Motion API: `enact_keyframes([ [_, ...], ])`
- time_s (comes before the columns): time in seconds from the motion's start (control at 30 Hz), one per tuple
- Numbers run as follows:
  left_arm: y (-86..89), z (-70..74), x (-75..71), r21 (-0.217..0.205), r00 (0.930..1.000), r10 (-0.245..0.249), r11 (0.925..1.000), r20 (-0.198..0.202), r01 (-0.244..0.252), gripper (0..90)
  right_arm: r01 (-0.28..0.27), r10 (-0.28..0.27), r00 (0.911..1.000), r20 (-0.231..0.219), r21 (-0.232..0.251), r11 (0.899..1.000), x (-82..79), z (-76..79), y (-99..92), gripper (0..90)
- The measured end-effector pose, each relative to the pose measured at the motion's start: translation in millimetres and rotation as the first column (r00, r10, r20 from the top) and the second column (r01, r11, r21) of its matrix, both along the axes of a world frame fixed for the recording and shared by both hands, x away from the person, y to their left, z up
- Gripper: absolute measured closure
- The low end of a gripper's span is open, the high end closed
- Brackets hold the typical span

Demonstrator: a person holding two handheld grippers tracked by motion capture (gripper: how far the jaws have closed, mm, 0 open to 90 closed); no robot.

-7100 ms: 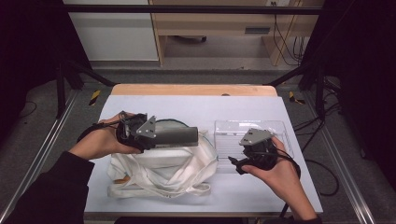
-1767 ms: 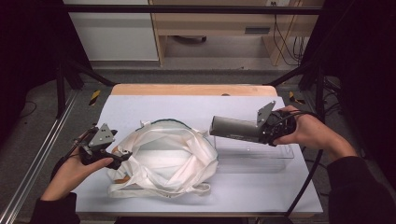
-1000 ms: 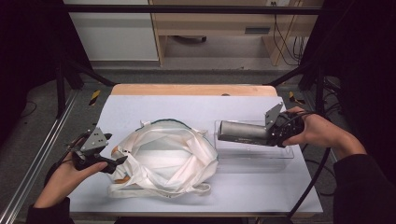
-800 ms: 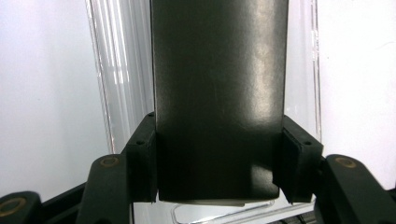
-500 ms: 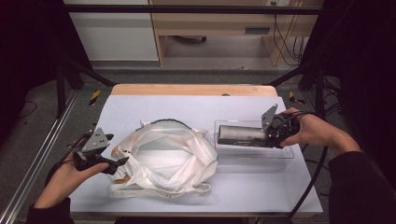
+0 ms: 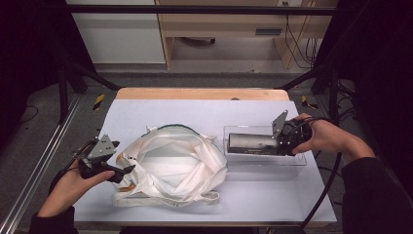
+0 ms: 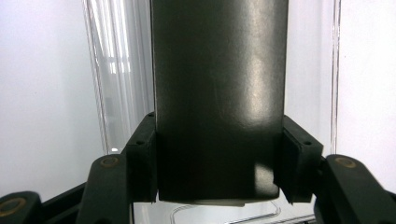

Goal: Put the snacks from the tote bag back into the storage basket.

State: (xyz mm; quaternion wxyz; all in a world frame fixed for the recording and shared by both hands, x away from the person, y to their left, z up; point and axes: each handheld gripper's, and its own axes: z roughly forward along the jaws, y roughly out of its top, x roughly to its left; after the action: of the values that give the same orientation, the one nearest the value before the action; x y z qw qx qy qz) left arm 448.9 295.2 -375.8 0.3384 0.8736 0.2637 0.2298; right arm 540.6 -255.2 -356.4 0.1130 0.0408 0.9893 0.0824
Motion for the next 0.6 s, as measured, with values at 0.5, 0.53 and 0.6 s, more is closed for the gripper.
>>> enact_keyframes([
  [0.5,-0.1,-0.1,-0.4,0.002,1.0,0.0,1.0,0.002,0.0,6.6,-0.016,0.015,0.9996,-0.025,-0.029,0.999,2.5,-10.2,9.6,43.1],
  [0.53,-0.2,0.0,-0.5,0.001,1.0,0.0,1.0,0.002,0.0,6.6,-0.024,0.023,0.9994,-0.026,-0.03,0.999,3.1,-10.7,9.9,43.1],
  [0.6,-0.4,-0.2,-0.5,-0.001,1.0,-0.002,1.0,0.0,0.002,6.6,-0.017,0.016,0.9994,-0.03,-0.035,0.999,3.4,-11.9,10.4,43.1],
])
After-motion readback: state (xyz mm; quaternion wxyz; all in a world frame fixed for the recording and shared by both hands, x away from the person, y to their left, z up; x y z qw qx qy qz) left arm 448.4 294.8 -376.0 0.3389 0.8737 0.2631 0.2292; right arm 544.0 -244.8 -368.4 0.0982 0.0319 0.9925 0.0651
